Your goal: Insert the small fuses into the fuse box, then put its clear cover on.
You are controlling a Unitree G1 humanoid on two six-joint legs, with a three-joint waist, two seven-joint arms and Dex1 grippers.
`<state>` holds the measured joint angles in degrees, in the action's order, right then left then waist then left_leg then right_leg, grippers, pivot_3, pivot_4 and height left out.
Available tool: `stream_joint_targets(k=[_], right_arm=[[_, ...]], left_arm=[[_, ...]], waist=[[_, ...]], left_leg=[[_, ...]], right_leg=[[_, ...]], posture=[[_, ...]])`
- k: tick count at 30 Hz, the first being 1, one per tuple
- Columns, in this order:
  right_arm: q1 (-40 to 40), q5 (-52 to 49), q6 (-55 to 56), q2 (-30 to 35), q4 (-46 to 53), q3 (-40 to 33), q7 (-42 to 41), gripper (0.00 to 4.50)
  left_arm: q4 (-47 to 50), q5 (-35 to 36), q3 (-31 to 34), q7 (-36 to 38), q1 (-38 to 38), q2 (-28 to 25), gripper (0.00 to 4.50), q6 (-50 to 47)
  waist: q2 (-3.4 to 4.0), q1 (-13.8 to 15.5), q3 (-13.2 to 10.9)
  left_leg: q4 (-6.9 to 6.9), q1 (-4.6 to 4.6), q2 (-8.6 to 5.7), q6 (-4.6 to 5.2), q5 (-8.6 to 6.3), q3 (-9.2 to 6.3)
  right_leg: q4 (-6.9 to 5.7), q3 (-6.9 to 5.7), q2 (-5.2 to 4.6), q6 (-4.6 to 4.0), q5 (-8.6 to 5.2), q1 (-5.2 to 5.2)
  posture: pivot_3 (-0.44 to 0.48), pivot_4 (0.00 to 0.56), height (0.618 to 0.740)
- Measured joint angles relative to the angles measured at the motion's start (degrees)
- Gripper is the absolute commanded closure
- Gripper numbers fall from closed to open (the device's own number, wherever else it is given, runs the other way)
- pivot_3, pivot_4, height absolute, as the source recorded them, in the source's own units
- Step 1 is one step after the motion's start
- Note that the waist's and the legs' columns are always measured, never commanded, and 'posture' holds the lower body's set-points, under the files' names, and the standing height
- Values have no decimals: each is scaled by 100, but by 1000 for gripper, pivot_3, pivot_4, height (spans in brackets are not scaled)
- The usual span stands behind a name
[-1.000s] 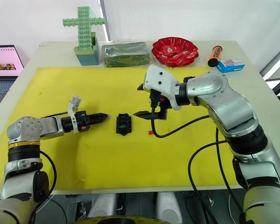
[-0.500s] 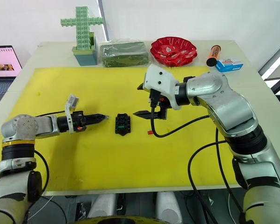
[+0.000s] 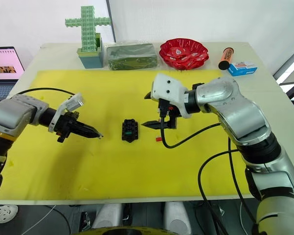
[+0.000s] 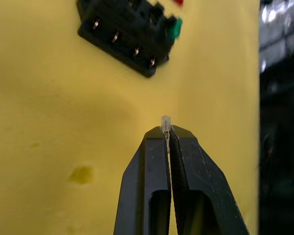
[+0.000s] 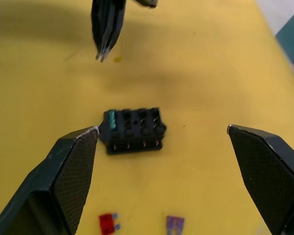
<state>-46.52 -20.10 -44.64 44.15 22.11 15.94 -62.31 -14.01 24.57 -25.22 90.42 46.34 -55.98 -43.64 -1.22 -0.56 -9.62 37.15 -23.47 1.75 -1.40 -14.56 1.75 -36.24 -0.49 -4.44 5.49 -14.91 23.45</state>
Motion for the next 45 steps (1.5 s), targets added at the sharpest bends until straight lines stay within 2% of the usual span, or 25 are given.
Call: stream_joint_targets(k=[10, 20, 24, 34, 40, 45], right_arm=[[208, -253, -135, 204, 386, 122, -364, 0], [320, -199, -110, 236, 478, 219, -419, 0], [319, -139, -110, 236, 478, 291, -394, 0], [319, -89, -110, 219, 478, 340, -327, 0], [318, -83, -105, 207, 474, 346, -326, 0], [262, 53, 86, -32, 295, 346, -128, 0]], left_arm=[[-799, -521, -1380, 170, 606, 233, 4475, 1804], [-1785, -712, -1861, 195, 1034, 714, 4475, 2690], [-2066, -740, -1865, 195, 1130, 856, 3430, 2860], [-2238, -651, -1725, 195, 1236, 941, 27, 2852], [-2066, -382, -973, 187, 1244, 651, 7, 2206], [-1495, 165, 240, 72, 758, 322, 7, 742]], waist=[[0, -4, 0], [-1, 29, 0], [-1, 94, 0], [-1, 139, 0], [-2, 106, -1], [-2, -4, -1]], left_leg=[[3, -1, 3, 3, -1, -4], [12, -1, 2, 3, -1, -6], [19, -1, 3, 3, -1, -6], [25, -1, 2, 4, -1, -10], [19, -2, 3, 4, -1, -10], [11, -2, 7, 4, -1, -11]], right_leg=[[-2, 0, 1, 2, 0, 0], [-6, 0, 2, 3, 0, -3], [-10, 0, 2, 3, 0, -3], [-13, -2, 2, 3, 1, -8], [-13, -2, 2, 4, 0, -2], [-14, -2, 6, 6, -1, 2]], posture=[[0, 150, 740], [0, 150, 740], [0, 150, 740], [0, 150, 740], [0, 150, 740], [0, 150, 740]])
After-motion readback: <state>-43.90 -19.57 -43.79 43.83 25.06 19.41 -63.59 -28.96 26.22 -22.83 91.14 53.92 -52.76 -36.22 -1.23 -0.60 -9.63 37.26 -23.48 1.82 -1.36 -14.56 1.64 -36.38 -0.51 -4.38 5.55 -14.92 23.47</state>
